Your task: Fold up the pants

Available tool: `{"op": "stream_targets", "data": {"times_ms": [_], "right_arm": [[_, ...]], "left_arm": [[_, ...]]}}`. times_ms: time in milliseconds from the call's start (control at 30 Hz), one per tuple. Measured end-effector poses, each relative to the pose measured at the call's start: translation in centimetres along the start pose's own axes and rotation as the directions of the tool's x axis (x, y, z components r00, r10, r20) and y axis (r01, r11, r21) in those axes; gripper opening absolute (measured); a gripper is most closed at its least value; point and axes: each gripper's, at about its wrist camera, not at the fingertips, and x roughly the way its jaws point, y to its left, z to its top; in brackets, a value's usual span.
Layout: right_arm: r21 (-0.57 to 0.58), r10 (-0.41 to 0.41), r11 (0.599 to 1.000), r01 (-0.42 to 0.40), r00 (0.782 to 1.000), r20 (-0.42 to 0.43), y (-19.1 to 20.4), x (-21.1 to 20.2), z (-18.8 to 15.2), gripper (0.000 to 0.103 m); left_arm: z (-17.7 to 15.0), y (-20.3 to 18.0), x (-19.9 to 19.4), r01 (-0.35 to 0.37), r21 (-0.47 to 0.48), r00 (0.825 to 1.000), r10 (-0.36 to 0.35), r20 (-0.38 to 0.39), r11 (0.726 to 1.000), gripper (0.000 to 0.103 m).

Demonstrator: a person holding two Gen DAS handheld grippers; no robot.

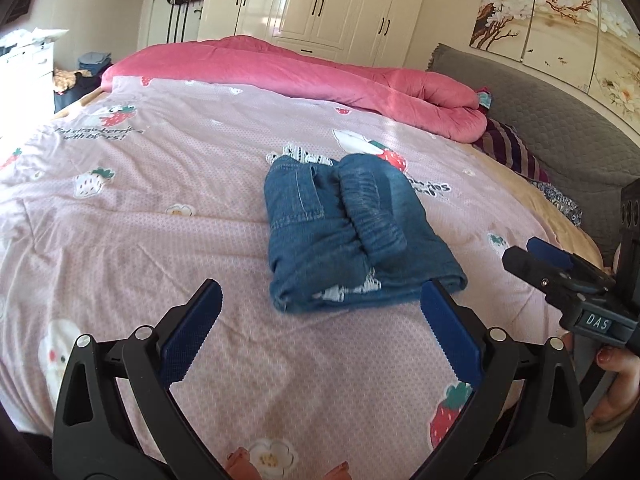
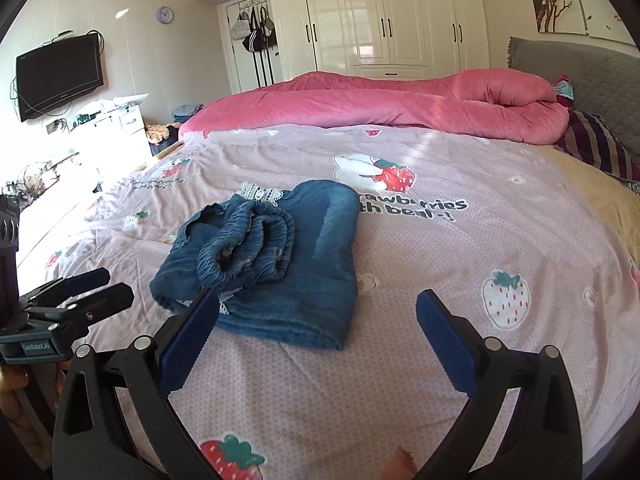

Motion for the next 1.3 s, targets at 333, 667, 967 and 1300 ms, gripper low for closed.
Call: {"op": "stream_targets", "data": {"times_ms": [333, 667, 967, 1300], "right_arm": [[0.002, 0.025, 1.000, -0.025, 0.999, -0.026, 0.5, -2.2, -2.5, 0.098], [-0.004, 0.012, 1.000, -0.012, 0.998, -0.055, 1.5, -3.7, -5.3, 0.098], [-0.002, -0.010, 1.000, 0.010, 0.996, -0.087, 1.5, -4.9, -7.8, 0.098], [0.009, 0.008, 1.000, -0.007, 0.995, -0.097, 1.2, -4.6, -8.3, 0.098]], "left_arm": [[-2.5, -0.4, -1.5, -0.009, 0.000, 1.000, 0.009, -0.023, 1.000, 0.093], [-5.1, -1.5, -2.7, -0.013, 0.015, 0.999, 0.014, -0.047, 1.000, 0.093], [-6.5, -1.5, -3.4, -0.032, 0.002, 0.997, 0.032, -0.063, 0.999, 0.093], [-7.6, -1.3, -3.3, -0.018, -0.007, 0.995, 0.018, -0.100, 1.000, 0.093]]}}
